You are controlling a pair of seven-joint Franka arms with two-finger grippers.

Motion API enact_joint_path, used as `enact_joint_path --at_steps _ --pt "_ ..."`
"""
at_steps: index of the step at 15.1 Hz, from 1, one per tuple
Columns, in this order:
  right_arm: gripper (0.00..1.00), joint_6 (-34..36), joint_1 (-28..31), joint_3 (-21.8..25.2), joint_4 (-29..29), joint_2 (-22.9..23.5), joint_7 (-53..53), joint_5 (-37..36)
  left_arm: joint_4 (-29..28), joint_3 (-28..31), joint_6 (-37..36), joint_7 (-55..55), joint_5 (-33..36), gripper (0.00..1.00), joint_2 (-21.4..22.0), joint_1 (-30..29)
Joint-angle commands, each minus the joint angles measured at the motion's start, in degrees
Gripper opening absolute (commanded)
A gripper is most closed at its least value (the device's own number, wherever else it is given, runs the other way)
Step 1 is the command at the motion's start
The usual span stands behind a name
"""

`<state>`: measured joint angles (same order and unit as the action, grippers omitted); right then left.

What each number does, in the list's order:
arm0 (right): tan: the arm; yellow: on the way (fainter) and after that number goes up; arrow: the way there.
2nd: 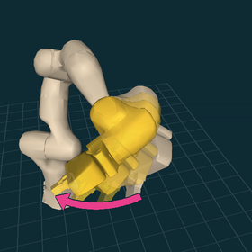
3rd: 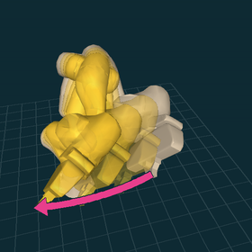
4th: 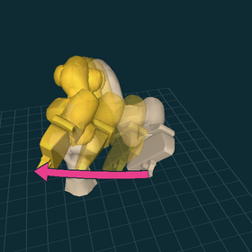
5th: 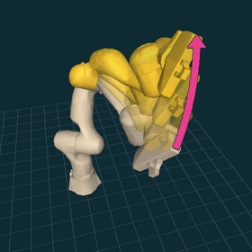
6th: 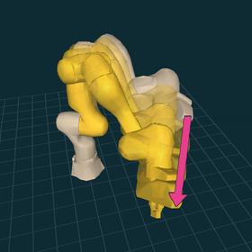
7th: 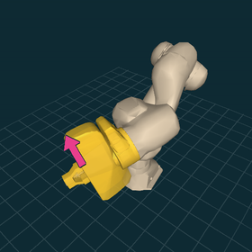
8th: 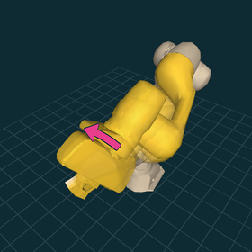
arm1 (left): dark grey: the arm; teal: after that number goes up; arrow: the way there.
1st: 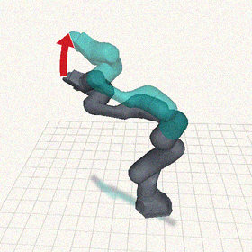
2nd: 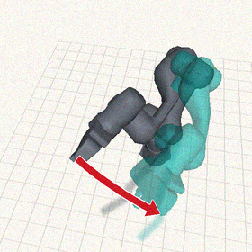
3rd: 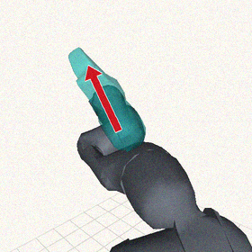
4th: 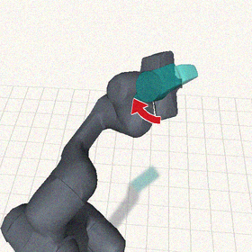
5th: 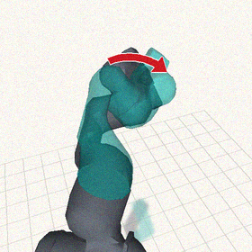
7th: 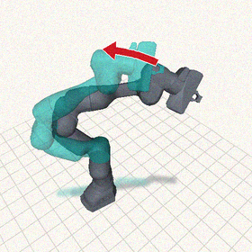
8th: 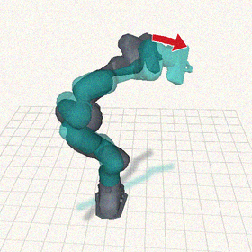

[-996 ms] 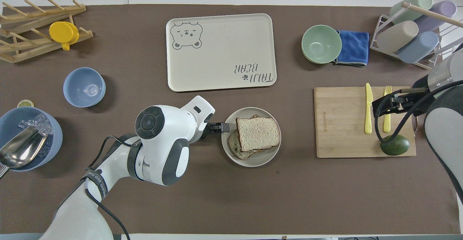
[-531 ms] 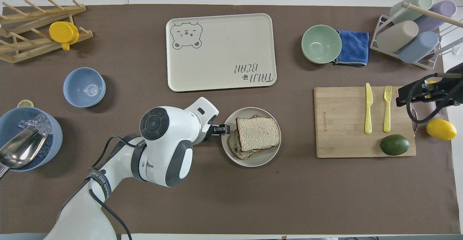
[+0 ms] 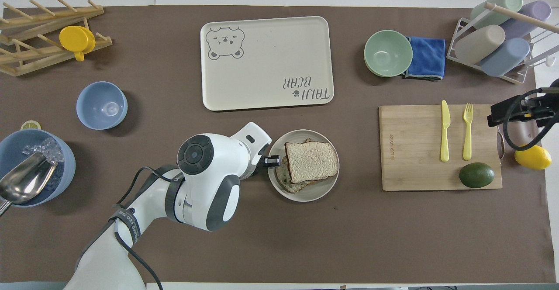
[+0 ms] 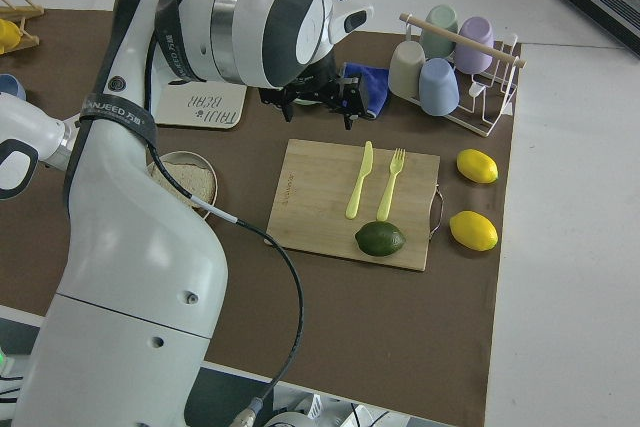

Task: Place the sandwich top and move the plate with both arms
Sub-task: 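Grasp the white plate rim with the left gripper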

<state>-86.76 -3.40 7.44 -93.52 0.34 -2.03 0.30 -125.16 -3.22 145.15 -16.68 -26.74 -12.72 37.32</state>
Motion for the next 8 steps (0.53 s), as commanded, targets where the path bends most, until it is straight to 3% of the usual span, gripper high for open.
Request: enact_joint_path --at_steps 1,6,8 --pt "1.00 -1.30 0.32 -0.06 -0.44 -0.60 0.78 0.66 0.18 0.85 -0.21 -0.90 -1.04 0.23 -0.11 1.01" --pt "1.00 -1.04 0.76 -0.32 -1.40 -1.48 3.87 0.93 0.35 0.85 -1.01 -1.08 -1.04 0.00 -0.02 0.92" --pt "1.00 -1.04 0.85 -0.32 -1.40 -1.57 4.13 0.93 0.35 0.85 -1.01 -1.60 -1.04 0.00 -0.02 0.92"
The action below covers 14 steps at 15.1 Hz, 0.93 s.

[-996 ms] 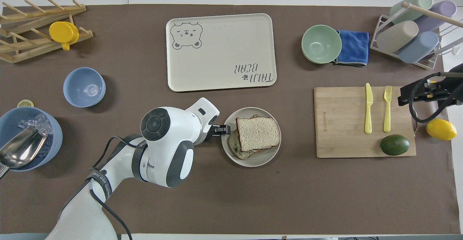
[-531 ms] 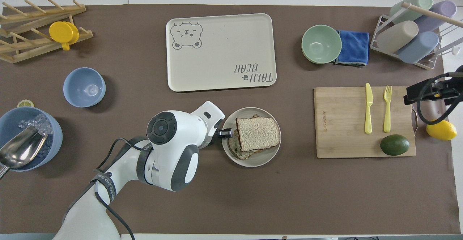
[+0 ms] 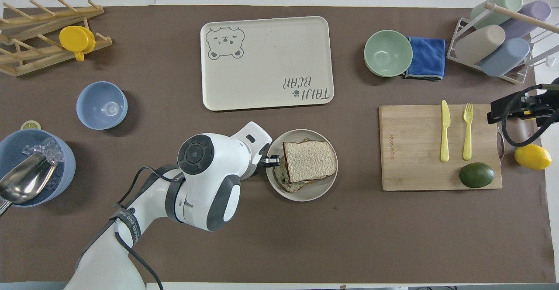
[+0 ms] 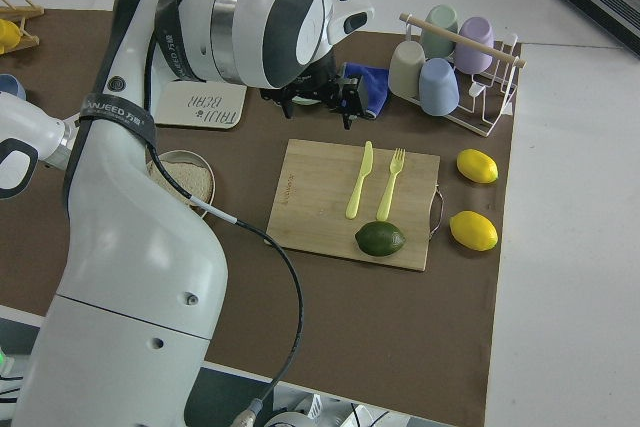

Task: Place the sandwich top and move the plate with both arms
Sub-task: 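Grasp the white plate rim with the left gripper, then slide the plate with the left gripper onto the bear tray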

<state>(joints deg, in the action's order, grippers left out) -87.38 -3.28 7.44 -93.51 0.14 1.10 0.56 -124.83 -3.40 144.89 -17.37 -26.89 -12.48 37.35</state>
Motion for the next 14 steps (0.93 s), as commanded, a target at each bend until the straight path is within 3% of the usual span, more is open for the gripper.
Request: enact_joint_path --at_steps 1,9,14 --pt "1.00 -0.51 0.64 -0.32 -1.41 -1.29 1.01 0.67 0.11 1.03 -0.75 -1.69 -0.88 0.00 -0.27 0.80" --pt "1.00 -0.25 0.64 -0.41 -1.41 -1.37 0.84 0.85 1.42 1.29 -2.75 -1.96 -0.80 0.00 1.13 -0.08" --pt "1.00 -0.60 0.20 -0.32 -1.41 -1.37 0.66 -0.21 13.00 3.32 -15.58 -1.88 -0.01 0.00 0.35 -5.16"
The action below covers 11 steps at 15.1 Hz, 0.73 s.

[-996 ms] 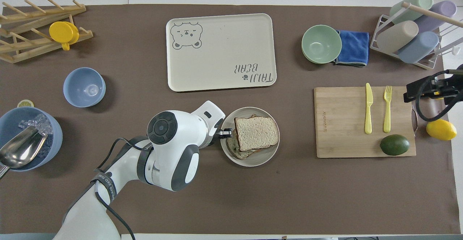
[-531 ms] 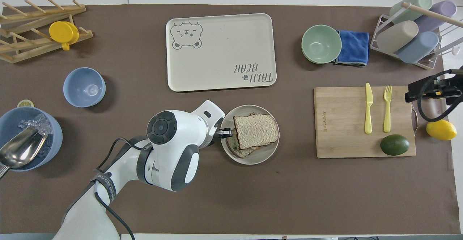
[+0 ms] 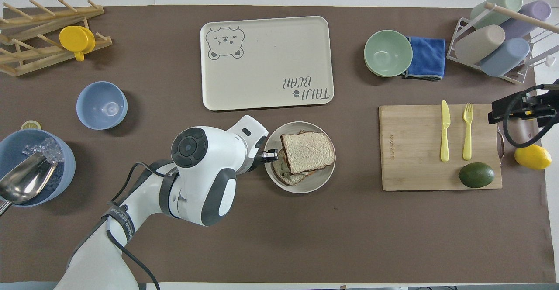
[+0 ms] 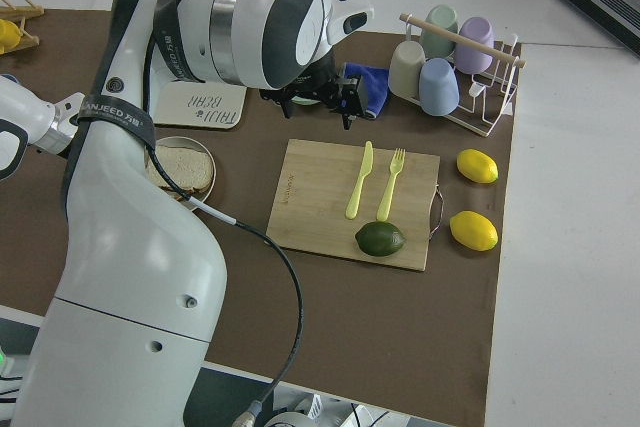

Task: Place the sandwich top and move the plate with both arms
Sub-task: 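Slide the plate with the left gripper onto the bear tray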

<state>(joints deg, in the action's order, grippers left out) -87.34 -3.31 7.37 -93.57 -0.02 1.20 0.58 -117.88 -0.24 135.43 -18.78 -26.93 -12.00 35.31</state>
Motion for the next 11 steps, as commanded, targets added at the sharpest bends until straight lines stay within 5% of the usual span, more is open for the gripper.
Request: enact_joint_path --at_steps 1,5,11 --pt "1.00 -0.73 0.14 -0.25 -1.36 -1.21 0.56 -0.32 8.35 0.15 -7.45 -0.38 0.29 0.00 -1.09 -4.45" --pt "1.00 -1.17 -0.03 -0.51 -1.18 -1.12 0.47 -0.41 16.26 0.15 -8.86 0.24 0.82 0.00 -4.86 -8.93" --pt "1.00 -1.17 0.49 -0.60 -0.92 -1.12 -4.70 -0.15 34.79 -0.12 -14.32 0.77 3.46 0.00 -18.03 -14.57"
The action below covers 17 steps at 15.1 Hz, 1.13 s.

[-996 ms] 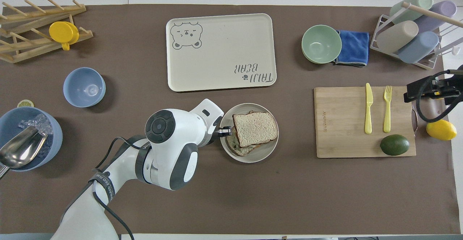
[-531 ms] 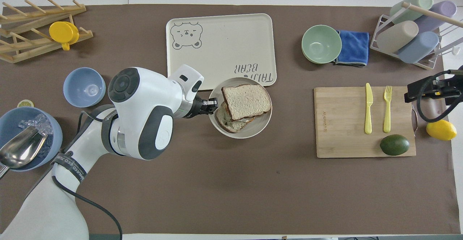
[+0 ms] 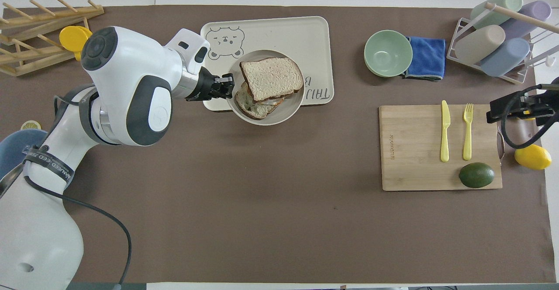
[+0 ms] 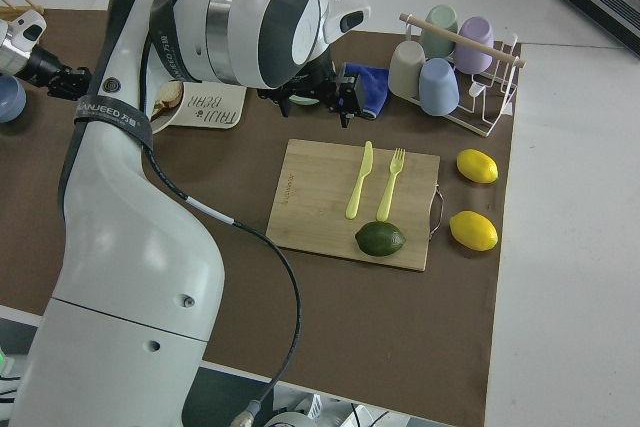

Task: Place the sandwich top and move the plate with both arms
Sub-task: 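Slide the plate with the left gripper onto the bear tray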

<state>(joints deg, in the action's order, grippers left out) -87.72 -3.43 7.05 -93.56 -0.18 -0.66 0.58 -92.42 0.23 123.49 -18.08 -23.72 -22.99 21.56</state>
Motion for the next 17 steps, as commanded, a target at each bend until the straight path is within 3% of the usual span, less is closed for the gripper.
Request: enact_joint_path --at_steps 1,4,8,11,17 --pt "1.00 -0.79 0.79 -0.19 -0.92 -0.96 -2.94 -0.05 11.89 -0.58 -2.72 0.06 0.17 0.00 -9.07 -0.82" --pt "1.00 -1.66 0.79 -0.02 -1.01 -1.05 -2.24 0.39 16.83 -1.63 -3.26 1.81 0.17 0.00 -13.74 -3.10" --pt "1.00 -2.10 0.62 -0.02 -0.92 -1.23 1.36 0.39 16.66 -1.73 -0.45 6.65 0.00 0.00 -15.59 -3.02" --pt "1.00 -2.10 0.79 -0.02 -1.10 -1.32 1.37 0.39 14.30 -1.73 5.08 7.27 0.43 0.00 -15.95 -1.79" --pt "1.00 -1.31 0.70 -0.02 -1.18 -1.40 1.45 0.48 10.35 -1.64 9.29 9.29 0.61 0.00 -15.77 0.66"
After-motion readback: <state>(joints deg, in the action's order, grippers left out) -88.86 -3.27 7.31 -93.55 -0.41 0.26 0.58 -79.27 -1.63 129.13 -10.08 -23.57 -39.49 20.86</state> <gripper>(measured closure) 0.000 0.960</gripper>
